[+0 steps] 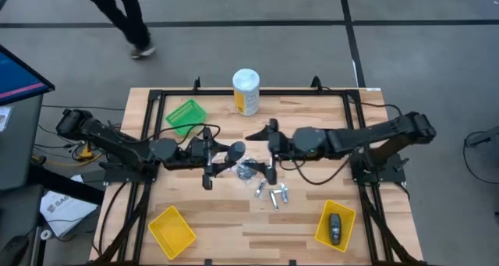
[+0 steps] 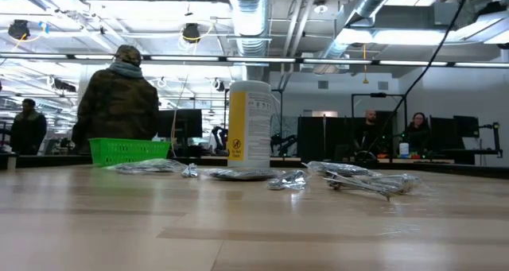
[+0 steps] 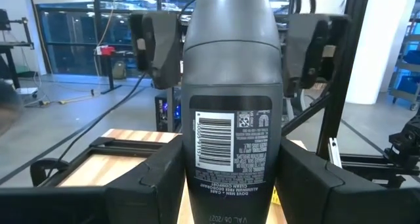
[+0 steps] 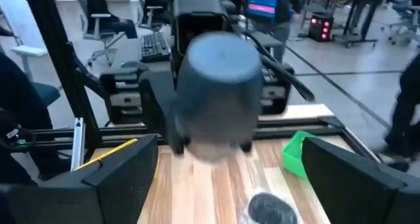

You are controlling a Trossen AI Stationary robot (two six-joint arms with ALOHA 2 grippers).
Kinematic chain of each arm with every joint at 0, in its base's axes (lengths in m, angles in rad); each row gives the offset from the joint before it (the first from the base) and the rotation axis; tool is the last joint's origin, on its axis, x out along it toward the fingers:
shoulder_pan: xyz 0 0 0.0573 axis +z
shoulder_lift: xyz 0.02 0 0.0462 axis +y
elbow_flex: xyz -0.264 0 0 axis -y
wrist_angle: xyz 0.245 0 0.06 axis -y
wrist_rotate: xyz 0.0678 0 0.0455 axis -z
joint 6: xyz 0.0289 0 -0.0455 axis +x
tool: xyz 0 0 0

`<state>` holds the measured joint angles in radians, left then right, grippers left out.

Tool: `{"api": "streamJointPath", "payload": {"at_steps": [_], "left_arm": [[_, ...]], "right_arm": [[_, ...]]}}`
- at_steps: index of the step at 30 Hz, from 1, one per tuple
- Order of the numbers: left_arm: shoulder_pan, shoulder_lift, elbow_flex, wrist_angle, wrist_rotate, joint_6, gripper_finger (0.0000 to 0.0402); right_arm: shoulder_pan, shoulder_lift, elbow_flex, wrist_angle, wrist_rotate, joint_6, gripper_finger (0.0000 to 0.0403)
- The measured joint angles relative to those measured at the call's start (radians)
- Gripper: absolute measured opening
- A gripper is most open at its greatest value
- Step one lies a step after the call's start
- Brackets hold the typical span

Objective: Pick & Place Travel size toiletries
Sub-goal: Put the gray deodorant into the right yellow bin

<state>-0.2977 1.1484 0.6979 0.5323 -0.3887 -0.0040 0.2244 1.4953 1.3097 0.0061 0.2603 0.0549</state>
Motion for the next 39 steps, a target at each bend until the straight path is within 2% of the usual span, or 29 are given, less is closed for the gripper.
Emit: {"api": "streamJointPath", "payload": {"at_steps": [9, 16, 21, 29, 39], "left_arm": [[0.000, 0.000, 0.000, 0.010, 0.004, 0.026, 0.0184], [0.000, 0.000, 0.000, 0.018, 0.004, 0.026, 0.0184], [0.000, 0.000, 0.000, 0.026, 0.004, 0.026, 0.0184], [0.000, 0.000, 0.000, 0.036, 0.006, 0.031, 0.0184], [0.000, 0.000, 0.000, 0.037, 0.005, 0.026, 0.0196]], "right_arm": [[-0.028, 0.113, 0.148, -0.002, -0.058, -0.040, 0.0353], [-0.042, 0.148, 0.213, -0.045, -0.109, -0.047, 0.0326], [-0.043, 0.147, 0.216, -0.059, -0.109, -0.048, 0.0286], [-0.043, 0.147, 0.216, -0.058, -0.109, -0.052, 0.0190], [-0.049, 0.141, 0.215, -0.059, -0.109, -0.052, 0.0190]]}}
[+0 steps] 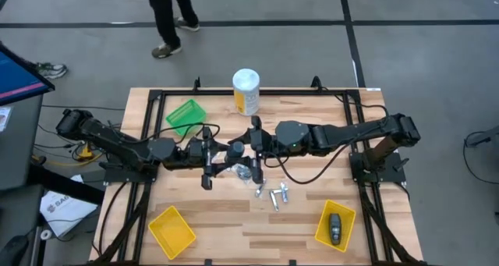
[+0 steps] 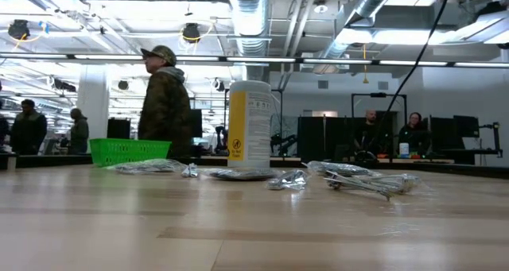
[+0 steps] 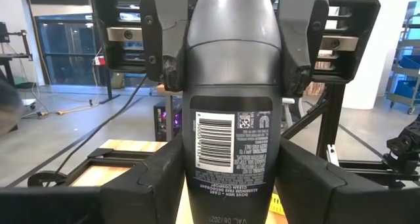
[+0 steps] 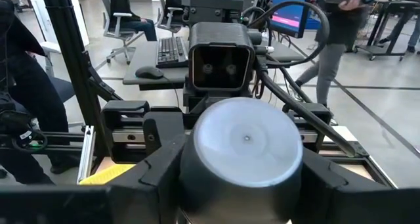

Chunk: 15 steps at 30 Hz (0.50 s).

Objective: Pick & Place Travel size toiletries
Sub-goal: Put the gray deodorant into the right yellow bin

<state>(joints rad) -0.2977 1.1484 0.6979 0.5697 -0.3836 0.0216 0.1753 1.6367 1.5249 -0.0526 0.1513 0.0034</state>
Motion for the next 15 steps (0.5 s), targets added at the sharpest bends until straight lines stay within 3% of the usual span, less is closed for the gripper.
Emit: {"api": "streamJointPath", "payload": {"at_steps": [8, 11, 15], "left_arm": [[0.000, -0.001, 0.002, -0.003, -0.002, -0.029, 0.0274], [0.000, -0.001, 0.001, -0.013, -0.002, -0.062, 0.0293], [0.000, -0.002, 0.001, -0.013, -0.004, -0.061, 0.0299]], "right_arm": [[-0.002, -0.129, 0.001, -0.042, 0.004, -0.007, 0.0190], [0.010, -0.197, 0.000, -0.176, 0.006, 0.006, 0.0190], [0.053, -0.296, 0.002, -0.482, 0.007, 0.101, 0.0190]]}}
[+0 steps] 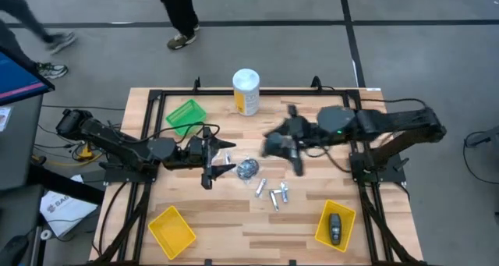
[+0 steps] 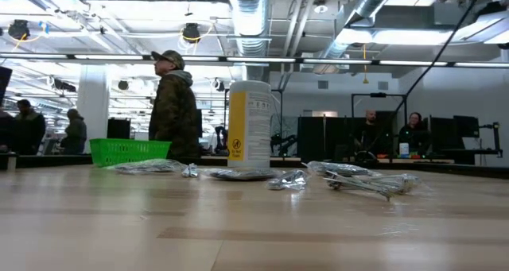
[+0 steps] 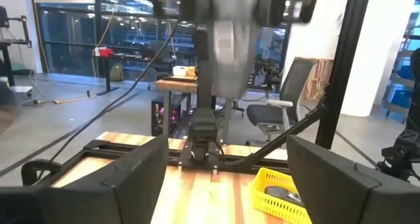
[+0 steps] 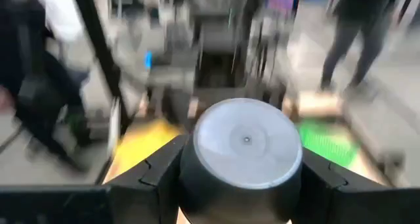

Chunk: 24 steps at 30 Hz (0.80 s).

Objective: Pick & Place Travel size toiletries
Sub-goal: Put the gray deodorant into the right yellow bin

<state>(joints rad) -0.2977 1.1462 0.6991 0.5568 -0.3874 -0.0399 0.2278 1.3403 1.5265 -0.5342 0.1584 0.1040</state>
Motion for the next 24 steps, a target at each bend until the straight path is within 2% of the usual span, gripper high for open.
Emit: {"api": "streamJointPath", "payload": {"at_steps": [5, 9, 12, 19, 24], "left_arm": [[0.000, -0.002, 0.000, 0.001, -0.007, 0.000, 0.0294], [0.000, -0.001, 0.000, 0.001, -0.007, -0.020, 0.0289], [0.000, -0.008, -0.001, 0.000, -0.008, -0.025, 0.0289], [0.002, -0.025, -0.001, 0.006, -0.010, -0.029, 0.0289], [0.005, -0.043, -0.002, 0.001, -0.014, -0.027, 0.0289]], "right_arm": [[0.120, -0.032, -0.002, -0.417, 0.000, 0.227, 0.0190], [0.263, -0.015, -0.020, -0.631, -0.001, 0.471, 0.0190], [0.370, -0.011, -0.071, -0.634, 0.027, 0.709, 0.0190], [0.617, -0.007, -0.234, -0.629, 0.174, 1.441, 0.0196], [0.711, 0.043, -0.342, -0.628, 0.182, 1.896, 0.0192]]}}
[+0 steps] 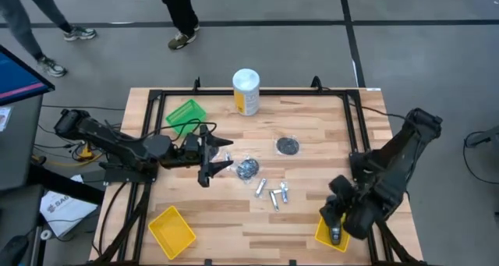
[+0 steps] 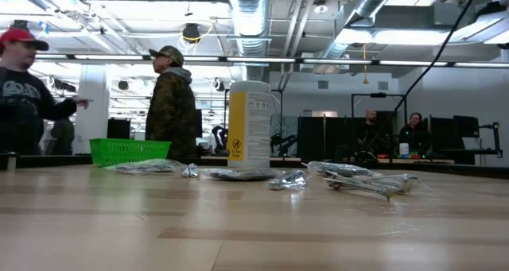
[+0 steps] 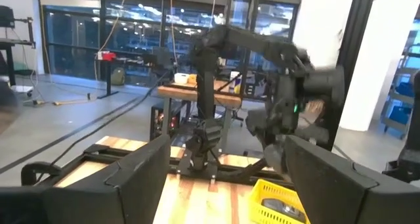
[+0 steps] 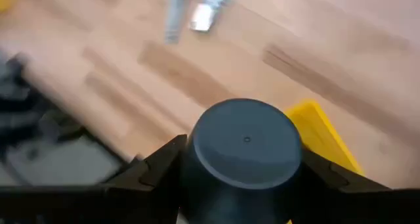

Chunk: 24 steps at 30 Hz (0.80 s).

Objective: Pick & Place Travel size toiletries
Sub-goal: Put the gray deodorant into the right yellow bin

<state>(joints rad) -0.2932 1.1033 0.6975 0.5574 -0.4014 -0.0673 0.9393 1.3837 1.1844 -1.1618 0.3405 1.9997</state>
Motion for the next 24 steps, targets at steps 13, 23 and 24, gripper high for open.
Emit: {"api": "streamJointPath", "payload": {"at_steps": [13, 23, 24], "left_arm": [[0.024, -0.072, 0.000, 0.002, 0.000, 0.002, 0.0289], [0.026, -0.102, 0.000, 0.001, -0.015, 0.003, 0.0289], [0.026, -0.102, 0.000, 0.001, -0.017, 0.003, 0.0289]], "right_arm": [[0.065, 0.150, -0.077, 0.121, -0.051, 0.261, 0.0197], [0.060, 0.234, -0.077, 0.137, -0.078, 0.271, 0.0209], [0.060, 0.238, -0.078, 0.138, -0.080, 0.271, 0.0209]]}}
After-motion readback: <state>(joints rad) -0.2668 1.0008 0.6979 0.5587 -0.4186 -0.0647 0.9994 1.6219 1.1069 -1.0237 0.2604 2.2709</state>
